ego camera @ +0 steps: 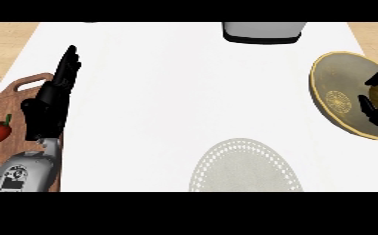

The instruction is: Pick the squash from the placemat and place it in the bowl

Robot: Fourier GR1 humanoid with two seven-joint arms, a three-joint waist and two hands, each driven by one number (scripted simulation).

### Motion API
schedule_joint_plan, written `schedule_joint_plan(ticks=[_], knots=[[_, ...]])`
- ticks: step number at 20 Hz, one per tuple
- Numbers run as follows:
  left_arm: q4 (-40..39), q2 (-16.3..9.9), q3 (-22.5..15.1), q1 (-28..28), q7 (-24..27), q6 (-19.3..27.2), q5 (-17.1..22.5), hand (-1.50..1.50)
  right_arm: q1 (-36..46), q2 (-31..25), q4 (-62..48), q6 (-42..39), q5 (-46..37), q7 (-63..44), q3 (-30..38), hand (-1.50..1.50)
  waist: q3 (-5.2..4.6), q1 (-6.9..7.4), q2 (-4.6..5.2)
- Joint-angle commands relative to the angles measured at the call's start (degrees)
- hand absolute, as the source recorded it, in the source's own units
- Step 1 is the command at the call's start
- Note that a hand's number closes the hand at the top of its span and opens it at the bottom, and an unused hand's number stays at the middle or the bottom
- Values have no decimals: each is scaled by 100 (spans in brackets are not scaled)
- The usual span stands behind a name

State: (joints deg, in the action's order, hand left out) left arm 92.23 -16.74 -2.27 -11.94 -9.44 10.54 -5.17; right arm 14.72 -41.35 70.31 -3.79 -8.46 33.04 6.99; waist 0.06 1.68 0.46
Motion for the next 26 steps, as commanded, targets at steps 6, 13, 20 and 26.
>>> schedule_joint_plan(ticks=[6,13,20,26], knots=[[-319,4,225,-266,86,-143,90,0,1907,406,-3388,1009,-1166,1197,-68,150,8,75,35],[-410,231,-46,-384,175,-13,-161,0,2679,602,-4827,-71,-1141,1199,-180,-150,19,191,99],[-294,180,62,-363,100,-25,-151,0,3188,507,-5515,-894,-663,1975,354,-150,23,179,102],[-147,303,-82,-241,61,76,-334,0,3237,-62,-6002,-1672,-488,2213,619,-150,22,127,83]])
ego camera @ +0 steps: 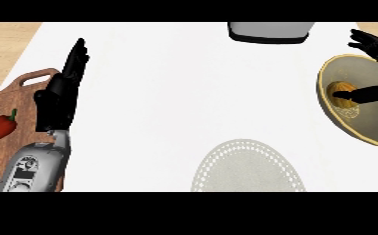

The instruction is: Pick the squash from the placemat and place it in the bowl

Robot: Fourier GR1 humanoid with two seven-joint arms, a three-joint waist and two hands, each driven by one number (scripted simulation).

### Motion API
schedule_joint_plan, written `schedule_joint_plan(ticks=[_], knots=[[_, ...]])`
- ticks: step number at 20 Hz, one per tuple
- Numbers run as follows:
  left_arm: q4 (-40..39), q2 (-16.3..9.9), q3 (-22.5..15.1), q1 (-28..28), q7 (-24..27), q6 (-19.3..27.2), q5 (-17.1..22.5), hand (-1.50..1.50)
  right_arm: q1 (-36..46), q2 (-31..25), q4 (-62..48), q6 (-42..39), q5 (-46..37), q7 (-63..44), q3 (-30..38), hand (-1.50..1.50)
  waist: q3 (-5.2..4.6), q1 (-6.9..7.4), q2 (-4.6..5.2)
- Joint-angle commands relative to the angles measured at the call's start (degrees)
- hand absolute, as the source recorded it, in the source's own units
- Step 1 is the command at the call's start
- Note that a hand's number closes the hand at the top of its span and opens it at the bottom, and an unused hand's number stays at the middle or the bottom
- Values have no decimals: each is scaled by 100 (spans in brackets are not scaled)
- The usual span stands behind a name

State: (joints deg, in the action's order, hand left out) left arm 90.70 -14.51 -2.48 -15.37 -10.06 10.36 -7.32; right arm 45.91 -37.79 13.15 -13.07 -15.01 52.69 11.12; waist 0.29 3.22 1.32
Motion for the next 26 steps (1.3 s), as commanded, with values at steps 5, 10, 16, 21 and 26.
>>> schedule_joint_plan(ticks=[5,10,16,21,26], knots=[[141,7,11,250,78,-46,7,0,-25,-909,-509,-1658,362,193,358,-150,6,-17,-10],[27,-128,208,100,145,-90,64,0,-453,-1282,-464,-2514,557,505,457,-150,22,-136,-4],[16,-45,227,364,204,-78,131,0,-837,-1446,-155,-2901,634,708,385,-150,34,-143,-17],[-27,-123,274,247,166,-96,94,0,-1143,-1510,117,-3145,746,810,307,-150,34,-235,-37],[-2,-107,276,172,48,-117,127,0,-1496,-1349,381,-3026,850,931,197,-150,44,-250,-32]])
